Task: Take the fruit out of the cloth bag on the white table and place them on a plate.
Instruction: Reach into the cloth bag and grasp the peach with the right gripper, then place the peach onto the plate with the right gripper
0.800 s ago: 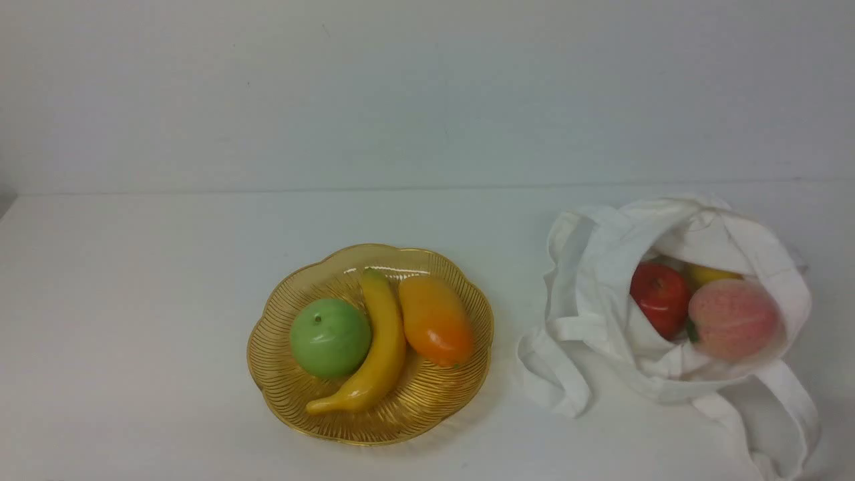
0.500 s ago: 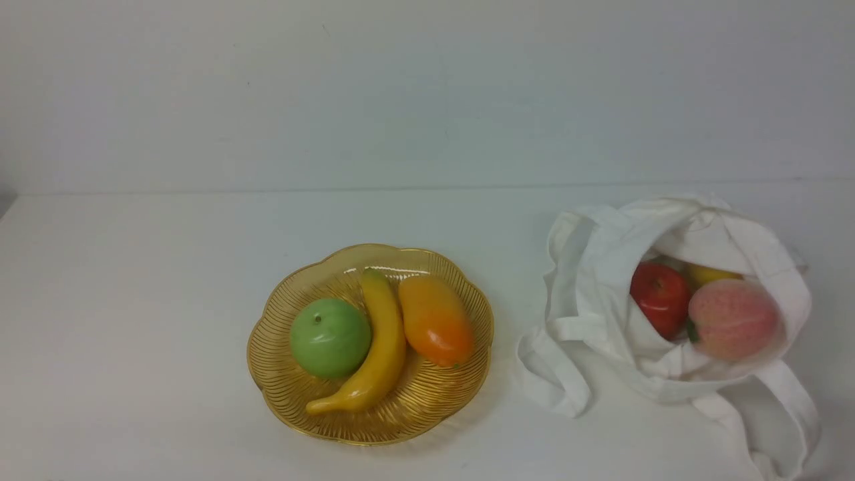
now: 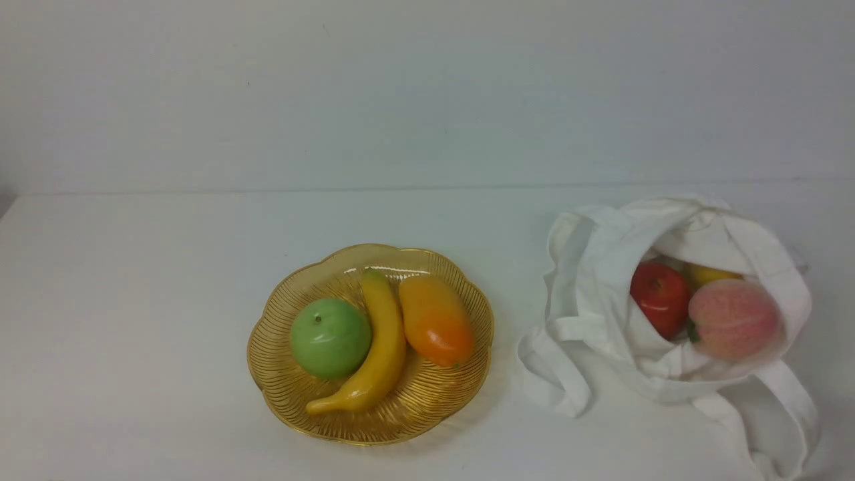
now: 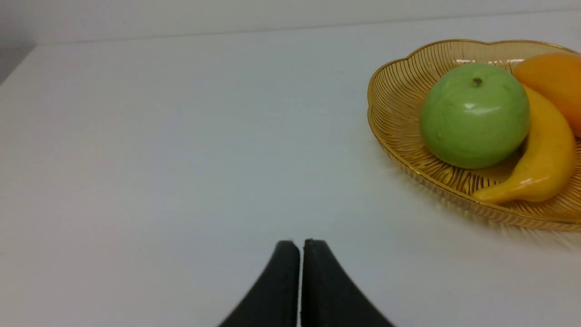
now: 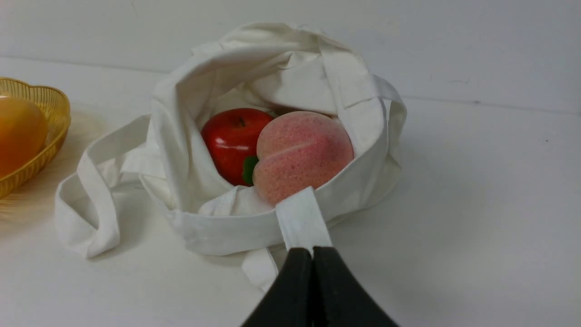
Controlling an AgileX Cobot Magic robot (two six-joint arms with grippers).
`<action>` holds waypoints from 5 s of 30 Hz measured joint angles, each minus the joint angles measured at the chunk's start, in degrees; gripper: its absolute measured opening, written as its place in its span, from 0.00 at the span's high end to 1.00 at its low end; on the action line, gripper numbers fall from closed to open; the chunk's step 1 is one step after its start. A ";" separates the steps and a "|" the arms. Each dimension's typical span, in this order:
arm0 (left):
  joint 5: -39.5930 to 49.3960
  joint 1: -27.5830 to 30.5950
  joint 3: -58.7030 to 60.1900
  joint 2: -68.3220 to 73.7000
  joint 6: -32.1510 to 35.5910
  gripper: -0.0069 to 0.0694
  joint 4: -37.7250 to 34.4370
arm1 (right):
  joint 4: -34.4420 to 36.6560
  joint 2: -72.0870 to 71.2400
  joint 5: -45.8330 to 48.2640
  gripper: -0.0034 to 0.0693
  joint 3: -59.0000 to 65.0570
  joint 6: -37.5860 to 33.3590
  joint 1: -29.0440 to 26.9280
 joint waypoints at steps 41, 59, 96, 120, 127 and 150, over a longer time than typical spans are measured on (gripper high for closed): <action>0.00 0.00 0.00 0.00 0.00 0.92 0.00 | 13.59 48.91 29.85 0.97 -48.84 -13.28 0.44; 0.00 0.00 0.00 0.00 0.00 0.92 0.00 | 10.25 79.94 23.32 0.64 -59.48 -16.61 0.44; 0.00 0.00 0.00 0.00 0.00 0.92 0.00 | -17.04 97.97 16.76 0.08 -60.04 -4.64 6.22; 0.00 0.00 0.00 0.00 0.00 0.92 0.00 | -0.83 85.33 23.28 0.19 -60.43 -4.42 6.22; 0.00 0.00 0.00 0.00 0.00 0.92 0.00 | 18.86 82.66 26.29 0.19 -63.81 -17.16 8.89; 0.00 0.00 0.00 0.00 0.00 0.92 0.00 | 42.86 110.65 6.38 0.19 -71.53 -38.22 34.06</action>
